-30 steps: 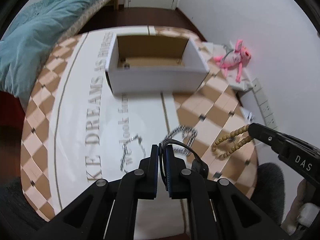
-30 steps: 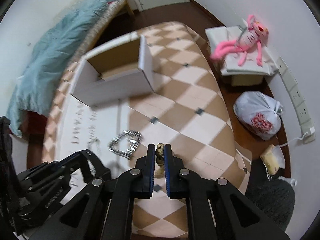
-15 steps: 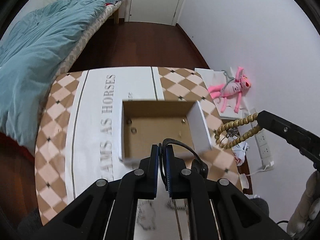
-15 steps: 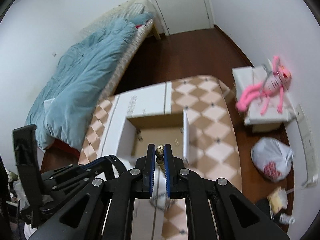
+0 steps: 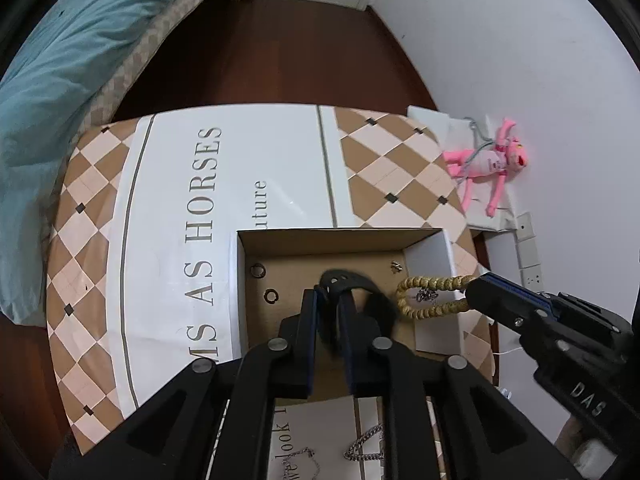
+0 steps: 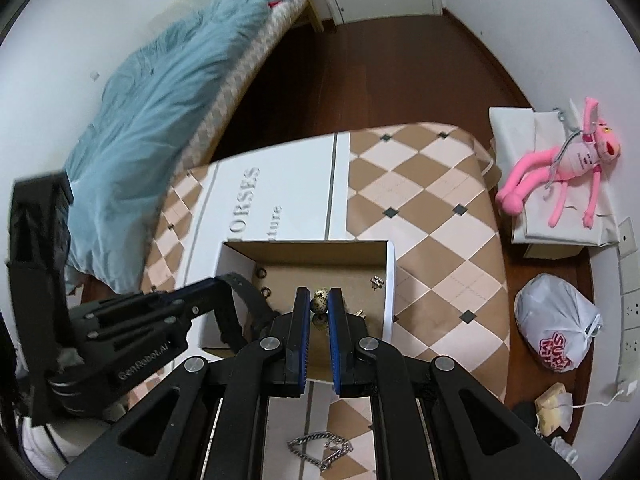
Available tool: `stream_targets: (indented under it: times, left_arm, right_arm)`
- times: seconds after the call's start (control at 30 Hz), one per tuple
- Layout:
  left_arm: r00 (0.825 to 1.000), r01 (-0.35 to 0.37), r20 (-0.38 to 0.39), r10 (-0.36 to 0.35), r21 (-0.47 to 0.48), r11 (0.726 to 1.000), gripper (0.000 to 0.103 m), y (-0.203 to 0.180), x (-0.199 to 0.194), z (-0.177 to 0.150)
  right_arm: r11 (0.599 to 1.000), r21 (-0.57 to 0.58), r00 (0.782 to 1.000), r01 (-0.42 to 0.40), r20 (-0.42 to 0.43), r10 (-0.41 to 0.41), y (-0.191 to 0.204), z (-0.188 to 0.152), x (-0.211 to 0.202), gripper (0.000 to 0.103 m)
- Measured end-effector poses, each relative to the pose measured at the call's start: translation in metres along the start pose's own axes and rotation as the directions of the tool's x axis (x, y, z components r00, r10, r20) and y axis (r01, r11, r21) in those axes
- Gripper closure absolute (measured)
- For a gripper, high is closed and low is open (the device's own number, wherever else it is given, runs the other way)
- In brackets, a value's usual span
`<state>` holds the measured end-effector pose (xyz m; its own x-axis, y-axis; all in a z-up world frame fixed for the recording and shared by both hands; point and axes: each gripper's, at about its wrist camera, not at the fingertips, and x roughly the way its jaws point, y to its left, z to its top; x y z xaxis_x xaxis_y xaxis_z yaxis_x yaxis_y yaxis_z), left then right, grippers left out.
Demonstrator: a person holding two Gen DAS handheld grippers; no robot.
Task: Organize jewelry
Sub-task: 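Carry the watch band into the box with the left tool while the right tool drops the bead bracelet in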
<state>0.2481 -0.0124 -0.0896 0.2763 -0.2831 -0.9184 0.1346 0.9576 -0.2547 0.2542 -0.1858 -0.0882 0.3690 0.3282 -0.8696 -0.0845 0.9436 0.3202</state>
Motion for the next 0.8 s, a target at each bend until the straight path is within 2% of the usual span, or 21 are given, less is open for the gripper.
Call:
stream_targets:
  times: [0.07,0.13,0.17,0.2,0.23,0.27,0.3,0.33,0.37,0.4,0.5,0.57,0.6,0.7,0.77,0.8]
  left_arm:
    - [1.0,0.005,-0.008,-0.005,-0.008,1.0,0.09,0.0,0.003,0.003]
    - [1.0,-0.019,-0.002,0.019,-0.007,1.0,0.075,0.0,0.002,0.007]
    - [1.0,-0.029,0.007,0.029,-0.009,1.0,0.047,0.0,0.0,0.008]
    - [0.999,-0.039,0.025,0.04,-0.014,0.999,0.025,0.001,-0.004,0.009]
    - [0.998,-0.039,0.045,0.04,-0.018,0.999,0.023,0.003,-0.009,0.01]
    - [0.997,-0.043,0.056,0.044,-0.023,0.999,0.023,0.005,-0.013,0.011]
    - [0.996,-0.056,0.062,0.057,-0.029,0.998,0.022,0.007,-0.017,0.011]
    - [0.994,-0.075,0.071,0.078,-0.032,0.997,0.021,0.009,-0.022,0.011]
    - [0.993,-0.087,0.077,0.089,-0.034,0.996,0.013,0.011,-0.024,0.011]
    - [0.991,-0.104,0.086,0.106,-0.035,0.994,0.007,0.012,-0.027,0.011]
    - [0.979,-0.163,0.116,0.165,-0.032,0.986,0.006,0.015,-0.034,0.004]
    - [0.968,-0.206,0.141,0.207,-0.025,0.978,0.006,0.016,-0.037,-0.005]
    - [0.962,-0.228,0.151,0.228,-0.021,0.973,0.006,0.016,-0.036,-0.01]
    - [0.946,-0.282,0.164,0.279,-0.006,0.959,0.006,0.015,-0.031,-0.023]
    - [0.943,-0.299,0.153,0.296,-0.003,0.954,0.006,0.016,-0.025,-0.03]
    - [0.943,-0.303,0.145,0.301,-0.004,0.953,0.006,0.017,-0.022,-0.034]
  right_arm:
    - [1.0,-0.01,1.0,0.009,-0.024,-0.009,0.0,0.002,0.009,0.094]
    - [1.0,0.0,0.999,0.006,-0.047,-0.006,-0.001,0.004,0.014,0.093]
    - [1.0,-0.003,0.998,0.012,-0.063,-0.012,-0.002,0.004,0.018,0.093]
    - [1.0,-0.001,0.997,0.019,-0.071,-0.019,-0.003,0.005,0.019,0.093]
    - [1.0,0.002,0.997,0.021,-0.072,-0.021,-0.004,0.006,0.019,0.087]
    - [1.0,0.003,0.997,0.028,-0.068,-0.028,-0.004,0.006,0.017,0.073]
    - [1.0,0.003,0.998,0.03,-0.063,-0.03,-0.005,0.006,0.015,0.065]
    - [0.999,0.007,0.998,0.033,-0.053,-0.033,-0.006,0.006,0.011,0.051]
    - [0.999,0.006,0.998,0.039,-0.048,-0.039,-0.006,0.006,0.009,0.043]
    - [0.999,0.0,0.998,0.047,-0.044,-0.047,-0.006,0.006,0.007,0.043]
    - [0.995,-0.022,0.995,0.095,-0.028,-0.096,-0.003,0.003,0.001,0.041]
    - [0.986,-0.046,0.987,0.16,-0.008,-0.16,0.0,-0.001,-0.001,0.02]
    - [0.98,-0.056,0.982,0.191,-0.004,-0.191,0.002,-0.003,0.0,0.016]
    - [0.957,-0.084,0.961,0.277,0.0,-0.278,0.005,-0.015,0.006,0.014]
    - [0.943,-0.092,0.947,0.319,-0.005,-0.321,0.005,-0.023,0.014,0.005]
    - [0.94,-0.09,0.944,0.329,-0.006,-0.331,0.004,-0.026,0.017,0.004]
